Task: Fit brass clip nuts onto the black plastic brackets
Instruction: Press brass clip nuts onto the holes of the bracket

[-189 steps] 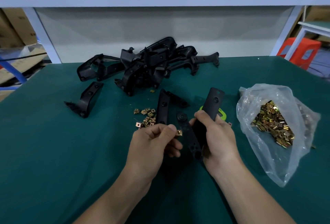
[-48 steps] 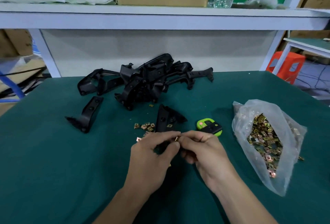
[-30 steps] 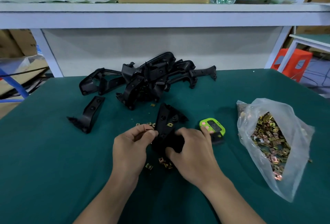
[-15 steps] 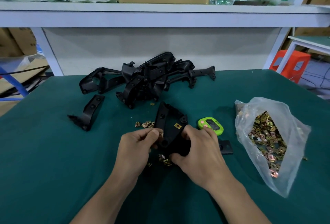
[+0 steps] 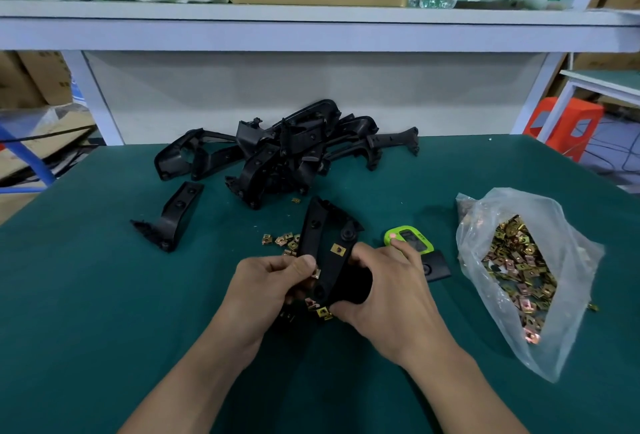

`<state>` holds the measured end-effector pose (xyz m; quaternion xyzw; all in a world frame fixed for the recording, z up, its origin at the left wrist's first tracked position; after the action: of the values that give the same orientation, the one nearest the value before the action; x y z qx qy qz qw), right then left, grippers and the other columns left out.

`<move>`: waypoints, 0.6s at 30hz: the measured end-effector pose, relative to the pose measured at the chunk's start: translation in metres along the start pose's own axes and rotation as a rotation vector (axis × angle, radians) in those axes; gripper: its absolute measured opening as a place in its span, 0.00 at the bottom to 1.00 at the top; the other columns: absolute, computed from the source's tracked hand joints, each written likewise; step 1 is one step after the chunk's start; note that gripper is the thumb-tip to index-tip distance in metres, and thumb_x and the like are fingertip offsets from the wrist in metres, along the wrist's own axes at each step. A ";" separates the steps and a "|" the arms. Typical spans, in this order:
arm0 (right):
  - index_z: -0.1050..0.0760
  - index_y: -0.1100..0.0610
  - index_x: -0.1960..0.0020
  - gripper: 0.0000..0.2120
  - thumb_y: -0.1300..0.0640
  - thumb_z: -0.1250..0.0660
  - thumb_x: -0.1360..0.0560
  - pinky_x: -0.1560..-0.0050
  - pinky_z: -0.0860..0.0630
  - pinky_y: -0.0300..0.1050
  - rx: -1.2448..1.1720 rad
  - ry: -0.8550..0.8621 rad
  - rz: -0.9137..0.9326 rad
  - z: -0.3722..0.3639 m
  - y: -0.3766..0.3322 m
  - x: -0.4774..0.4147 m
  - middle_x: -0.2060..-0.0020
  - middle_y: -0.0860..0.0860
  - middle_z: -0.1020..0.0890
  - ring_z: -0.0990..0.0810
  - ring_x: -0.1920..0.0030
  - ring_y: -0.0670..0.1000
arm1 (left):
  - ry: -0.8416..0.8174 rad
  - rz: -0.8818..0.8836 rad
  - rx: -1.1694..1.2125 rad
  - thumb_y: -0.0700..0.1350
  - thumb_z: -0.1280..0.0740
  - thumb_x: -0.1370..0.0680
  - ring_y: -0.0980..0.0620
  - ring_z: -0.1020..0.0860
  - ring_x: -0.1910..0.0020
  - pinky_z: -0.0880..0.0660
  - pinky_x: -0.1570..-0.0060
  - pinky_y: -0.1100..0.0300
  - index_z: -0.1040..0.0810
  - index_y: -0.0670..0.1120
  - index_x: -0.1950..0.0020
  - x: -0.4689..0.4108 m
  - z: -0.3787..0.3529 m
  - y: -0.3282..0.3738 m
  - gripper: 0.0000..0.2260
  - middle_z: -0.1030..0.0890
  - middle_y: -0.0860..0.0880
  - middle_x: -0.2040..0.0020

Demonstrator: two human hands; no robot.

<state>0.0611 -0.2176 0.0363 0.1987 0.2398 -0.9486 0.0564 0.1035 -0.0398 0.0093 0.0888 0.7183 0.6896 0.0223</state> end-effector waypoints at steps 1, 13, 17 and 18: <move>0.34 0.37 0.50 0.26 0.41 0.20 0.40 0.33 0.55 0.24 0.004 0.001 0.003 0.000 0.000 -0.001 0.57 0.40 0.26 0.43 0.43 0.39 | -0.008 0.002 -0.006 0.59 0.25 0.33 0.53 0.22 0.65 0.26 0.65 0.64 0.13 0.44 0.60 0.001 -0.001 0.000 0.18 0.15 0.45 0.63; 0.29 0.45 0.52 0.23 0.50 0.18 0.39 0.44 0.36 0.39 0.063 0.011 -0.009 0.002 -0.012 0.003 0.63 0.31 0.37 0.45 0.55 0.40 | 0.150 -0.071 -0.235 0.51 0.24 0.24 0.56 0.15 0.62 0.20 0.59 0.59 0.12 0.55 0.60 0.010 0.001 0.003 0.05 0.13 0.53 0.63; 0.32 0.47 0.52 0.22 0.46 0.21 0.35 0.49 0.37 0.43 0.195 0.023 -0.054 0.000 -0.016 0.004 0.65 0.39 0.31 0.35 0.58 0.46 | 0.187 -0.146 -0.301 0.50 0.21 0.28 0.65 0.16 0.59 0.23 0.60 0.72 0.14 0.63 0.56 0.019 -0.007 0.004 0.07 0.14 0.62 0.59; 0.33 0.48 0.52 0.22 0.45 0.22 0.34 0.49 0.37 0.44 0.222 0.019 -0.062 -0.002 -0.017 0.005 0.64 0.40 0.29 0.31 0.58 0.48 | 0.194 -0.152 -0.322 0.50 0.19 0.30 0.66 0.16 0.57 0.22 0.57 0.72 0.14 0.61 0.51 0.020 -0.008 0.004 0.11 0.14 0.63 0.57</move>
<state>0.0538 -0.2018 0.0398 0.2051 0.1400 -0.9687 0.0024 0.0831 -0.0446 0.0150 -0.0370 0.6021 0.7973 0.0189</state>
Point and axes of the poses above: each hand's wrist, its own x-axis away from the middle knuckle, its own z-axis out of the back of the hand, y = z × x, the point moved 5 cm from there along -x, towards the middle knuckle
